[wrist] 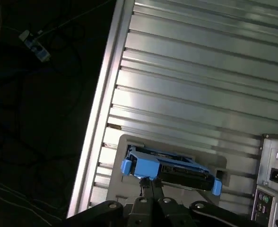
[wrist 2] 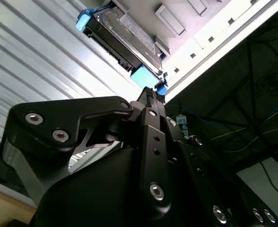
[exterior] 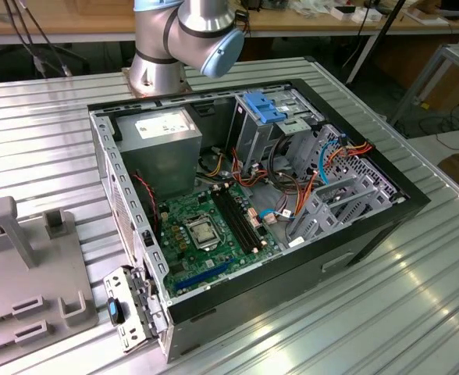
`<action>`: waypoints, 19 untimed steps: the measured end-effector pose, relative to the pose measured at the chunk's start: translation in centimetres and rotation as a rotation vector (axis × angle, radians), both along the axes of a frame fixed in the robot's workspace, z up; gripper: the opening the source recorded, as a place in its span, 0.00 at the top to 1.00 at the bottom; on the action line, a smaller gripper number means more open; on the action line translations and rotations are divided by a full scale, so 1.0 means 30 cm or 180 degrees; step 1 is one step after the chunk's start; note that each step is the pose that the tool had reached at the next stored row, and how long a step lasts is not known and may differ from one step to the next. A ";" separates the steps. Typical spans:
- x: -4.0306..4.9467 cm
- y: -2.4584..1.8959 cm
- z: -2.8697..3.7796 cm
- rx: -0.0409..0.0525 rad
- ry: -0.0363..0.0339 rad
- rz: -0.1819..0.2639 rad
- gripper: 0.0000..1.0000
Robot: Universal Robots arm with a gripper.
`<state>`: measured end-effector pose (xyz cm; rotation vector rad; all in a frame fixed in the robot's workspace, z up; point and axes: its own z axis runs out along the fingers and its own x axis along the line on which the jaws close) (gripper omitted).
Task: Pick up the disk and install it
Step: 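Pick up the disk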
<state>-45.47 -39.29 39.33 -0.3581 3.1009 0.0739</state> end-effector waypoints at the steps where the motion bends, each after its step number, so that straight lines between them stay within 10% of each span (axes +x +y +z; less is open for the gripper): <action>1: 0.000 0.000 0.000 0.0000 0.0000 0.0078 0.89; 19: 0.000 0.000 0.000 -0.0007 0.0000 0.1339 0.89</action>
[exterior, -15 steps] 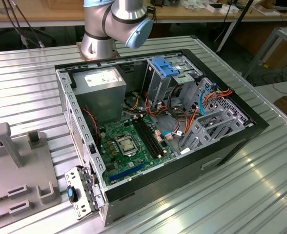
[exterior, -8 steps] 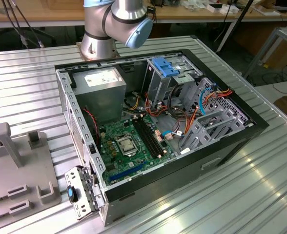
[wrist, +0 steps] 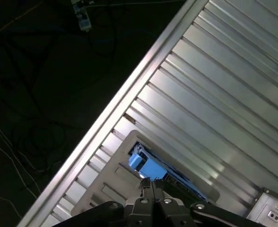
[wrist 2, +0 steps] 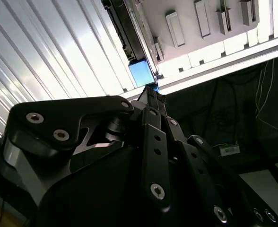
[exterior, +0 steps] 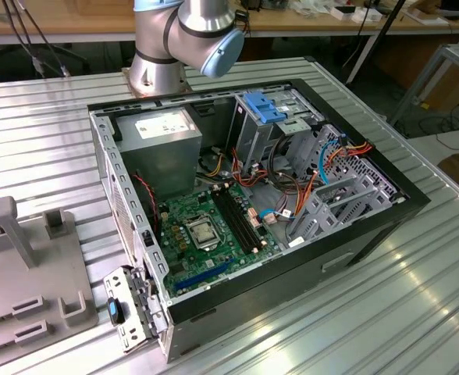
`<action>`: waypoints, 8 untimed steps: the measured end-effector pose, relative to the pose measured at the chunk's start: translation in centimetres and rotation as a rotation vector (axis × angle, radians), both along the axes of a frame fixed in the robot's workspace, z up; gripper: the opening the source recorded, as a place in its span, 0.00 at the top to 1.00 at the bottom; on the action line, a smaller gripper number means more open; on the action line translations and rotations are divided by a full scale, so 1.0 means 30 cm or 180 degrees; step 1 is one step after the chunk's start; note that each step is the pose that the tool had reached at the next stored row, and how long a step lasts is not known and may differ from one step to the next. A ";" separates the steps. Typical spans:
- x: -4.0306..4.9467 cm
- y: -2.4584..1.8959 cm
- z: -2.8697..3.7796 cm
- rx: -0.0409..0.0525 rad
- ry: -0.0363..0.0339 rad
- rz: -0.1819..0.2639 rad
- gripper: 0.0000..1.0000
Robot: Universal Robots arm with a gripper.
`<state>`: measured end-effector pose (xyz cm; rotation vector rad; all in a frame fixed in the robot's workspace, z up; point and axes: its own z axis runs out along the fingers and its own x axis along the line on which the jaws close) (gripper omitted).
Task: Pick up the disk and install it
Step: 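Pick up the disk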
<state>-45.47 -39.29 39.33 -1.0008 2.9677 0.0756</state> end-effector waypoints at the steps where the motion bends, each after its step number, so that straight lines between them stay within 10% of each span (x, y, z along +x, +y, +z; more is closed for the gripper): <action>1: 0.000 0.000 0.000 0.0000 0.0000 0.0074 0.89; 8: 0.000 0.000 0.000 0.0000 0.0000 0.0535 0.89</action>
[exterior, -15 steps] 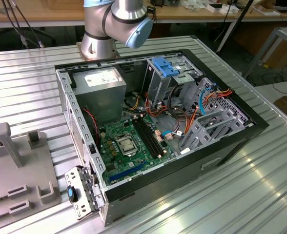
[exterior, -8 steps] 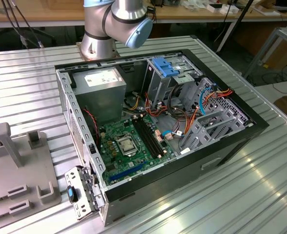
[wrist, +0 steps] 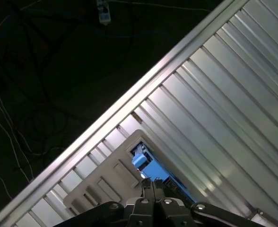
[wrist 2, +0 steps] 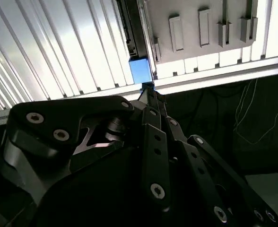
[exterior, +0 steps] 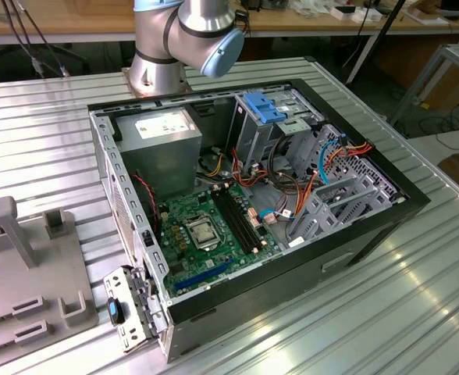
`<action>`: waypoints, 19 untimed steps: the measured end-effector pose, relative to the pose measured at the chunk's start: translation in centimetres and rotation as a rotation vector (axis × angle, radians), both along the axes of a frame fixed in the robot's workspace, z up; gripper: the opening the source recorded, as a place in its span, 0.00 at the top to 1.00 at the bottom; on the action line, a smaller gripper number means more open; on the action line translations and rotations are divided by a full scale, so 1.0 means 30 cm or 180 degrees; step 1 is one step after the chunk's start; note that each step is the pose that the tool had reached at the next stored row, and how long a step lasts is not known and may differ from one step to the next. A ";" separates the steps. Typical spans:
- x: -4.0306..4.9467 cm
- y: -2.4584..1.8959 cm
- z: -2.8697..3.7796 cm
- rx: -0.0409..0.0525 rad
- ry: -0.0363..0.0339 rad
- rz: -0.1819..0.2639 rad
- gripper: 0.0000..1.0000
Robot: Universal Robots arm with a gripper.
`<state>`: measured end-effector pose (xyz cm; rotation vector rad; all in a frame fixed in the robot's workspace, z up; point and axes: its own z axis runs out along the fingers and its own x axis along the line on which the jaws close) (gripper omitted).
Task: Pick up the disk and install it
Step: 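Pick up the disk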
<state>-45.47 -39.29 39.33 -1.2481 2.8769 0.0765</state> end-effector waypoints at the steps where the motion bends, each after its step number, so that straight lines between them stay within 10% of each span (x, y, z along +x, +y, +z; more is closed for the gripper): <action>1: 0.000 0.000 0.000 0.0000 0.0000 0.0059 0.89; 19: 0.000 0.000 0.000 -0.0001 0.0000 0.1238 0.89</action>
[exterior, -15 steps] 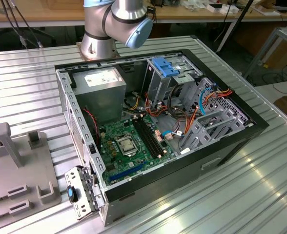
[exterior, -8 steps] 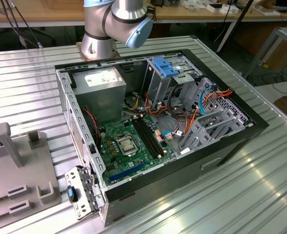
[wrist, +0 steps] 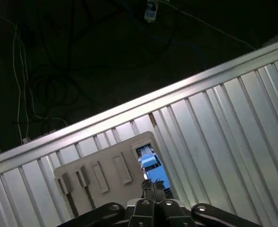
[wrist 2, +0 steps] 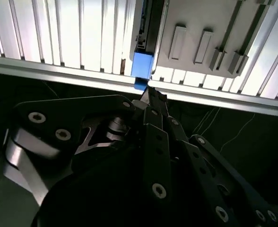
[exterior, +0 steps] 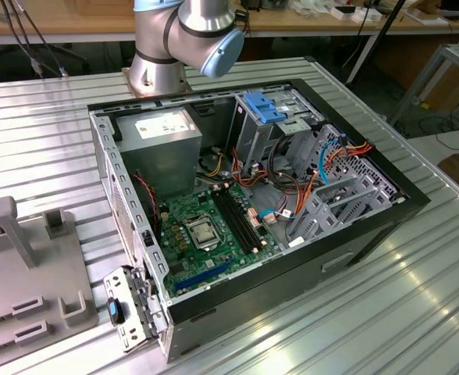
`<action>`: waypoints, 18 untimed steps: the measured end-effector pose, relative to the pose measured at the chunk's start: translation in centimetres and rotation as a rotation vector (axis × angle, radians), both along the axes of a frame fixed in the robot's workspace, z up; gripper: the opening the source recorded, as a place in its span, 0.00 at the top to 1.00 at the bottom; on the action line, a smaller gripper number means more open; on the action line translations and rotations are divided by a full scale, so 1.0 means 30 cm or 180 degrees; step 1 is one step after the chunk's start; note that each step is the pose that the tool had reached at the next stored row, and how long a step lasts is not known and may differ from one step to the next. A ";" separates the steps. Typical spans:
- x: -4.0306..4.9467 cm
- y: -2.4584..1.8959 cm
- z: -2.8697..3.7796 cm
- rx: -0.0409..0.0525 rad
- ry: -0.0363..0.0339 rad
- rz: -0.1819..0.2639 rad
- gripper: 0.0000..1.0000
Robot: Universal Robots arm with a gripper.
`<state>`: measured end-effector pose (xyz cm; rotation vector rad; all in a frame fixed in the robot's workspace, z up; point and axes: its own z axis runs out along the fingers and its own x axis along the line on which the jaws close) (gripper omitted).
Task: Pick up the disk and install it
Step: 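Pick up the disk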
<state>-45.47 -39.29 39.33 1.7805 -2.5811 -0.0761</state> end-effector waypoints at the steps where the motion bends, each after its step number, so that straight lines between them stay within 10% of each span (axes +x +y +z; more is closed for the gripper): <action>1: 0.000 0.000 0.000 0.0000 0.0000 0.0048 0.89; 13: 0.000 0.001 -0.005 -0.0028 -0.0003 0.0796 0.89; 18: 0.000 0.001 -0.007 -0.0094 -0.0066 0.0864 0.89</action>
